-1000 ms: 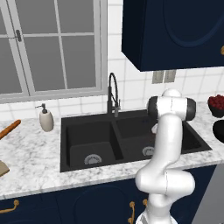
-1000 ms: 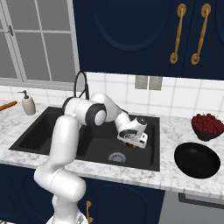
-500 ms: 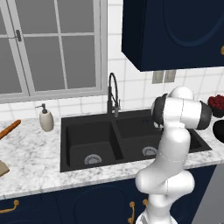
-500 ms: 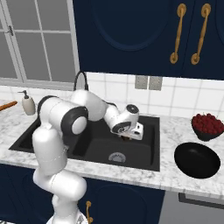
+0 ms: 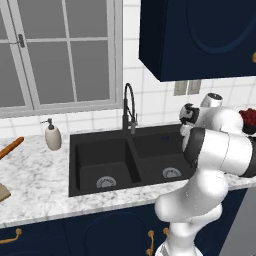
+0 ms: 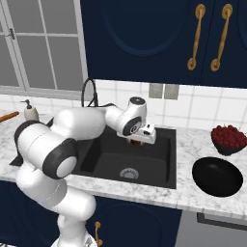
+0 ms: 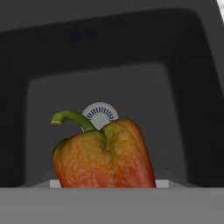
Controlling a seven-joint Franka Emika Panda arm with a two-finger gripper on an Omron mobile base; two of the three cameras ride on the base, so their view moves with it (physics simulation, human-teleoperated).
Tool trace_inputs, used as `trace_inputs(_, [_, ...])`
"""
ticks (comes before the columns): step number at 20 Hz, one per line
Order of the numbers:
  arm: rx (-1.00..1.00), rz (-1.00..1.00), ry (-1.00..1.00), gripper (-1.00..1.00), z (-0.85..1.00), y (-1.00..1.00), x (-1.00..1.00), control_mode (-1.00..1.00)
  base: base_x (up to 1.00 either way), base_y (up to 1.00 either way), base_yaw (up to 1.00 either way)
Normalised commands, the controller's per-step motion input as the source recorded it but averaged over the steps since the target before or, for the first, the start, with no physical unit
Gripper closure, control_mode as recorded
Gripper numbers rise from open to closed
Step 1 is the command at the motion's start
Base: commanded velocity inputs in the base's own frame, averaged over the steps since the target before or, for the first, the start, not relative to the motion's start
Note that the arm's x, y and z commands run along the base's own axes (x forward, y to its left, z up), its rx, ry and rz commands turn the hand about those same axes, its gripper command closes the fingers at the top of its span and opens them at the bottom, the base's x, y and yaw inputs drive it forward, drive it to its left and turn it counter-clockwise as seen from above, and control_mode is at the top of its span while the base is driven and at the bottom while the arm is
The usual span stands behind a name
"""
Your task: Pick the bell pepper from the sink and place it in the bowl. Then pick the bowl and place it in the microwave. Then close the microwave door and press the start button.
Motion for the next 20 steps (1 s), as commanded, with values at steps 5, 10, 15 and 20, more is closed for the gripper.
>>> trace_inputs(5, [-0.01, -0.22, 0.09, 1.0, 0.68, -0.11, -0.59, -1.0, 0.0, 0.0, 0.0])
trace_inputs(10, [0.02, -0.21, 0.06, 1.0, 0.27, -0.49, -0.72, -1.0, 0.0, 0.0, 0.0])
trace_inputs(15, [0.03, -0.15, 0.08, 1.0, 0.03, -0.81, -0.6, -1.0, 0.0, 0.0, 0.0])
trace_inputs(20, [-0.01, -0.1, 0.11, 1.0, 0.0, -0.94, -0.29, -1.0, 0.0, 0.0, 0.0])
